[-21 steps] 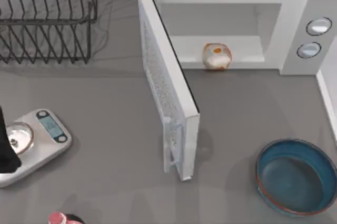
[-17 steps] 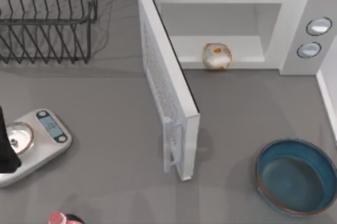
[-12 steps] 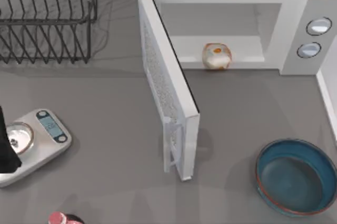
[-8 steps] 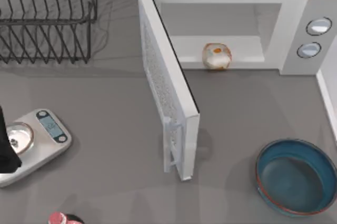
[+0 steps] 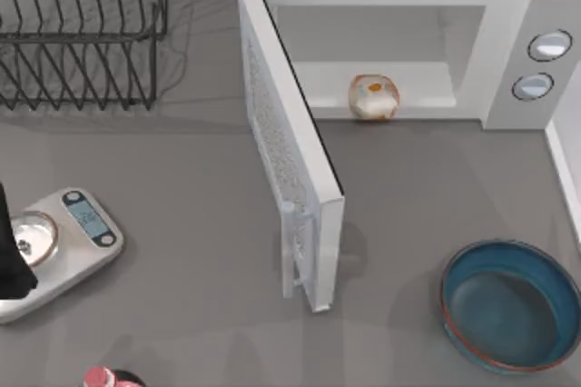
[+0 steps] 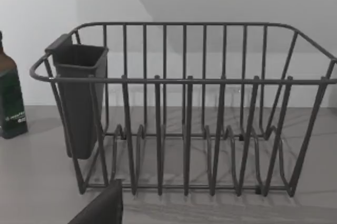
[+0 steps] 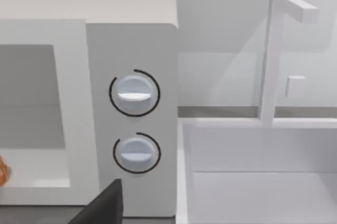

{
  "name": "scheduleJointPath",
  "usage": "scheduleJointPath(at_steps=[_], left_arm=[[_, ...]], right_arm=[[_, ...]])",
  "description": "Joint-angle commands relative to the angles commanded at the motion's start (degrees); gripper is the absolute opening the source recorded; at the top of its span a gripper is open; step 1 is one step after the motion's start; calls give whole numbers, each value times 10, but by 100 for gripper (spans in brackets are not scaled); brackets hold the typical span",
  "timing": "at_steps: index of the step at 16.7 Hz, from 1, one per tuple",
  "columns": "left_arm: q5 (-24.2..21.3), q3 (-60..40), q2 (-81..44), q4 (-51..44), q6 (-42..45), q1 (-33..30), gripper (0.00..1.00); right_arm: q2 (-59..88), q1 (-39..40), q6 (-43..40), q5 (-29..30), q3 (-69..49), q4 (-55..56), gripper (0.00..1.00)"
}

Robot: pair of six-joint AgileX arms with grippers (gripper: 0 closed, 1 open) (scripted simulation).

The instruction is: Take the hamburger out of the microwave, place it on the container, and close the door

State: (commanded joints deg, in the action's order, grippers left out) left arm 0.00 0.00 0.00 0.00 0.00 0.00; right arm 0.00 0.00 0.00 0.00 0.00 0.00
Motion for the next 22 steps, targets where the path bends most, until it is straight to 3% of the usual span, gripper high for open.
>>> scheduleJointPath(at_steps=[5, 10, 22], left_arm=[[0, 0, 0, 0, 0, 0, 100], [0, 0, 0, 0, 0, 0, 100], [0, 0, 0, 0, 0, 0, 100]], right_arm=[[16, 4, 2, 4, -7, 6, 100], [147, 39, 16, 36, -67, 59, 100], [790, 199, 83, 190, -354, 306, 100]])
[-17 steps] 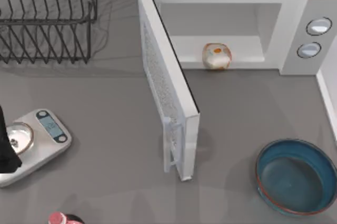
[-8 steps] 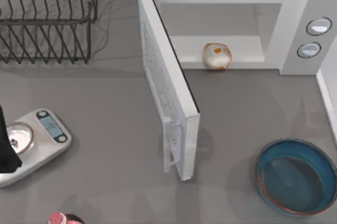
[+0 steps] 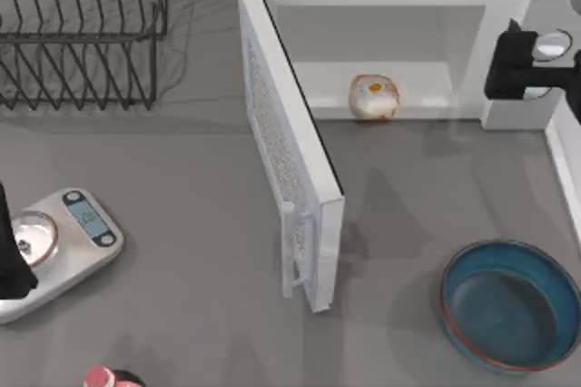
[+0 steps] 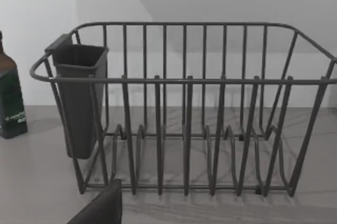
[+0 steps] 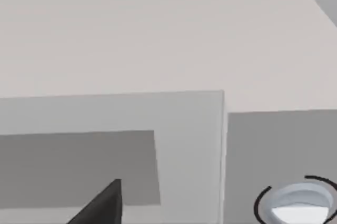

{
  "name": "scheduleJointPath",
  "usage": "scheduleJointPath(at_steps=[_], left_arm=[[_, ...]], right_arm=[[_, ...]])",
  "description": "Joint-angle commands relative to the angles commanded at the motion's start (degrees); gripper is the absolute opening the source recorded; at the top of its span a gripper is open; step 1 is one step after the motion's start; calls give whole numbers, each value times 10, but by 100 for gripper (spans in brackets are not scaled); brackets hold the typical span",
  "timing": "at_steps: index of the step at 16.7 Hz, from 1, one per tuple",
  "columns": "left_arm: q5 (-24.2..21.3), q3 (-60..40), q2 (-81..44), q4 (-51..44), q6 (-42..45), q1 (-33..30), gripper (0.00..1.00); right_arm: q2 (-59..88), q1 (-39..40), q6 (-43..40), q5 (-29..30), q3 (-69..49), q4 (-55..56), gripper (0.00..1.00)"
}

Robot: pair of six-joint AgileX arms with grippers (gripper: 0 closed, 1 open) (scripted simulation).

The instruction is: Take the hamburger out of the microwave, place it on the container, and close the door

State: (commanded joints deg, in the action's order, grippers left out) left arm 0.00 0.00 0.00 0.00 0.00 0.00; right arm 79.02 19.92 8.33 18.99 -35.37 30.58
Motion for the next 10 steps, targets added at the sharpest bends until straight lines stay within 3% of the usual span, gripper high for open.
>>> scheduleJointPath(at_steps=[10], left_arm=[[0, 0, 0, 0, 0, 0, 100]], right_arm=[[514, 120, 50, 122, -232, 190, 100]])
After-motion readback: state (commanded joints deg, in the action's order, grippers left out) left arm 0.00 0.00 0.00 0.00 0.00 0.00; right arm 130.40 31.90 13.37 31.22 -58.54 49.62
